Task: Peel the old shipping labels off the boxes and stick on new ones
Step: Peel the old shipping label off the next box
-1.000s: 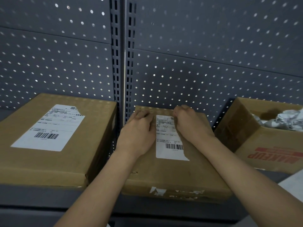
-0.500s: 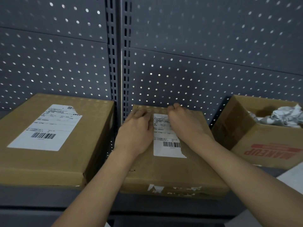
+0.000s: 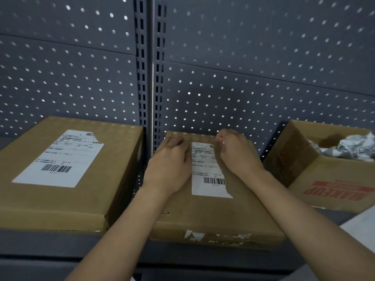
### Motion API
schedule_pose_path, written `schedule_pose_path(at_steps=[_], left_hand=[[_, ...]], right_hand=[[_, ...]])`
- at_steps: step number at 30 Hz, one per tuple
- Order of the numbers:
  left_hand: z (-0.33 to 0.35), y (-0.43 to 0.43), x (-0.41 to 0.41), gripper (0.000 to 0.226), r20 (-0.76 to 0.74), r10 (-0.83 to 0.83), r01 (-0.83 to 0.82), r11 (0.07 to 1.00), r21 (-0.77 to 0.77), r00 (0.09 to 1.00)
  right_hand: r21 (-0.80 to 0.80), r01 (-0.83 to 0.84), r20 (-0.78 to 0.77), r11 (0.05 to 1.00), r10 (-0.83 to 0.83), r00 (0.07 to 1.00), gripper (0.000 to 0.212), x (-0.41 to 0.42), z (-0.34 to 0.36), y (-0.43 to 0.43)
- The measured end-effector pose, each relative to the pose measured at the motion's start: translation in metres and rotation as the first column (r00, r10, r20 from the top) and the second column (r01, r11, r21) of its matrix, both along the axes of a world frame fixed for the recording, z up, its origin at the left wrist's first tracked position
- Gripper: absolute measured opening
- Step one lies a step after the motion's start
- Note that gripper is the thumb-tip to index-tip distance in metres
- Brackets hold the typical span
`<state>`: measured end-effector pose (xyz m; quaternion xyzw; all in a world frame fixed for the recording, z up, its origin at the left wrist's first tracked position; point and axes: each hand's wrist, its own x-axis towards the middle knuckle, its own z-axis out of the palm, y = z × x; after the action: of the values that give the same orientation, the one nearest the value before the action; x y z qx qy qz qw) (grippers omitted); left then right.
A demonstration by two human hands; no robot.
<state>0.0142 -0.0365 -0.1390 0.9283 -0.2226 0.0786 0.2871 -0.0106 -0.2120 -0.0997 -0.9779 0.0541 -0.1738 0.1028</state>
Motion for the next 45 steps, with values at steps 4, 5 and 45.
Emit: schedule_pose_path(at_steps=[4,5,45], left_hand=[[0.0,0.0,0.001,0.043,-0.009,-0.001,0.001,1.0,-0.003,1.0],[0.0,0.0,0.0,0.043,-0.01,0.0,0.0,1.0,-0.002,1.0],[0.002,0.0,0.0,0.043,-0.01,-0.003,0.003,1.0,0.0,1.0]], right_hand=[[-0.115,0.005,-0.042,0.993,-0.01,0.999,0.022,0.001,-0.001,0.006],[-0.169,-0.004,-0.046,0.986,-0.004,0.999,0.023,0.001,0.0,0.007],[0.009,0.0,-0.031,1.0,0.001,1.0,0.016,0.006,-0.001,0.001]])
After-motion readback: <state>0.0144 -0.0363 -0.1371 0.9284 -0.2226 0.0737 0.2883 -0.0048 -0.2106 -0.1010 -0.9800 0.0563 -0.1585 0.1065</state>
